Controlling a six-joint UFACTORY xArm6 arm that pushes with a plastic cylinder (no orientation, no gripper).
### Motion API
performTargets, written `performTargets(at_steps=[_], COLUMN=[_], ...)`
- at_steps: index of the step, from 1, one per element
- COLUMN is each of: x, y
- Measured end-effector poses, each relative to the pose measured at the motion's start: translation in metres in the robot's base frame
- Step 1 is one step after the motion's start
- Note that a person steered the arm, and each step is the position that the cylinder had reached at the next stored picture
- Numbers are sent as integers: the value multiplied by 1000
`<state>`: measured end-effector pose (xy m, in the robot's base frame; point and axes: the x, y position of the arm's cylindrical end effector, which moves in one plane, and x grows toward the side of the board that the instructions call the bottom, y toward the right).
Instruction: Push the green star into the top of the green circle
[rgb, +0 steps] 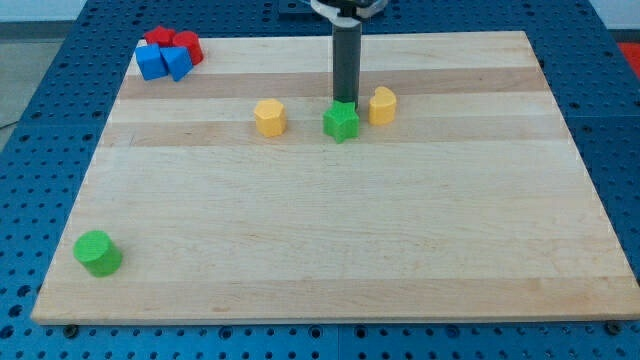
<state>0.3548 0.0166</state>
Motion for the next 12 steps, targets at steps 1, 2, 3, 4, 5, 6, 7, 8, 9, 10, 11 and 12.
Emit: performTargets(at_steps=[1,2,3,4,5,6,7,8,9,10,11,12], x=[27,30,31,63,79,79,79,92,105,106,106,106], y=[-2,5,12,-5,-50,-68,-11,17,-25,-101,-177,-189])
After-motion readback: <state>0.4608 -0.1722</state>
